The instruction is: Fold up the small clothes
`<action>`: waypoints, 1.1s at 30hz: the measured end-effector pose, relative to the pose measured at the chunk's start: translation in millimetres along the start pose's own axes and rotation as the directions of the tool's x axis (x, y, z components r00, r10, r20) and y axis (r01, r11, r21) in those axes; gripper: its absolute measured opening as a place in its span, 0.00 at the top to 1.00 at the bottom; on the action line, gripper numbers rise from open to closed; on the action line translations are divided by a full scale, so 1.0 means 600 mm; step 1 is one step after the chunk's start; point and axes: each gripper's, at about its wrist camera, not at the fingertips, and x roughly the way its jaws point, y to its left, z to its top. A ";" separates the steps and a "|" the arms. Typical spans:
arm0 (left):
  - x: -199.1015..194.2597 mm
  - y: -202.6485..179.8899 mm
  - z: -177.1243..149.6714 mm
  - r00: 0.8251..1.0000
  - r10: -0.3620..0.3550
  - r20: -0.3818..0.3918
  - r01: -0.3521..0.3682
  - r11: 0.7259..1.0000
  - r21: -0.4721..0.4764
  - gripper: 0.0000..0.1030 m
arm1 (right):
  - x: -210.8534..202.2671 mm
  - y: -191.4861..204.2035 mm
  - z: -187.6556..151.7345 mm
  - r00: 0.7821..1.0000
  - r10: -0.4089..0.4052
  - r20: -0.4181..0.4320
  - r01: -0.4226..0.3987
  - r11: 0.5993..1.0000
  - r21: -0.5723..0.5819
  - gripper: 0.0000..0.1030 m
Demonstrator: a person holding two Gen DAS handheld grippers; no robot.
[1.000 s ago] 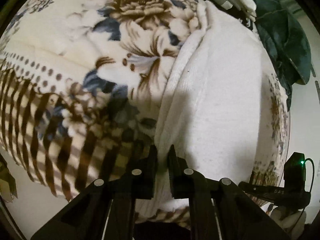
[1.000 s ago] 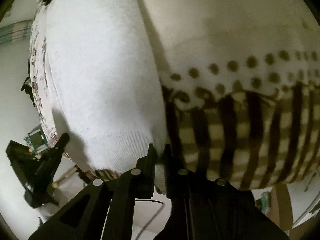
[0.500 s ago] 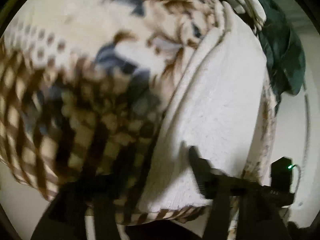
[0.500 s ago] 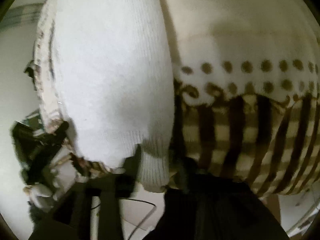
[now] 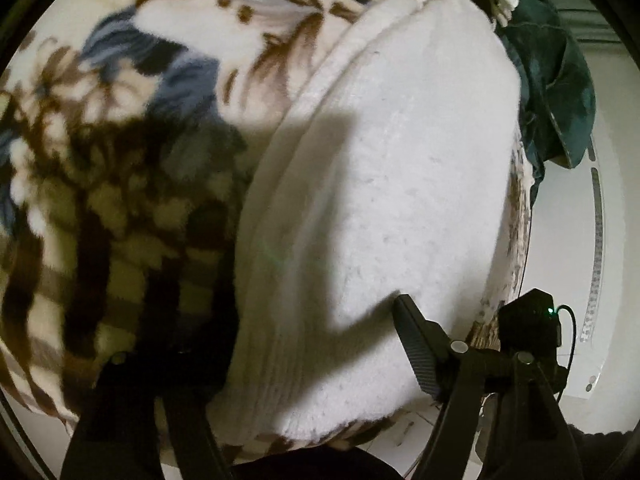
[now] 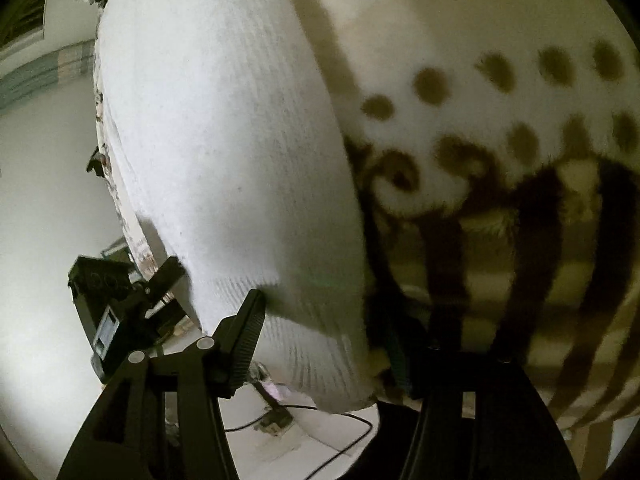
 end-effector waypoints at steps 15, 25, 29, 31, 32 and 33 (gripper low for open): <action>-0.092 -0.043 -0.034 0.995 -0.054 0.089 0.055 0.998 -0.009 0.88 | -0.094 0.035 -0.037 0.990 0.111 0.090 -0.112 0.994 0.004 0.88; -0.159 -0.198 0.116 0.967 -0.157 0.200 0.135 0.983 0.122 0.88 | -0.275 0.227 0.056 0.942 0.124 0.313 -0.058 0.975 -0.214 0.88; -0.133 -0.252 0.260 0.948 -0.209 0.242 0.177 0.973 0.145 0.88 | -0.337 0.301 0.178 0.908 0.122 0.401 -0.020 0.968 -0.249 0.88; -0.109 -0.275 0.331 0.946 -0.205 0.251 0.168 0.972 0.162 0.88 | -0.347 0.339 0.258 0.889 0.103 0.446 0.010 0.969 -0.246 0.88; -0.093 -0.282 0.373 0.945 -0.207 0.252 0.169 0.972 0.161 0.88 | -0.355 0.352 0.299 0.885 0.098 0.456 0.017 0.970 -0.242 0.88; -0.075 -0.287 0.411 0.947 -0.208 0.247 0.174 0.973 0.152 0.88 | -0.363 0.362 0.339 0.877 0.085 0.472 0.033 0.971 -0.236 0.88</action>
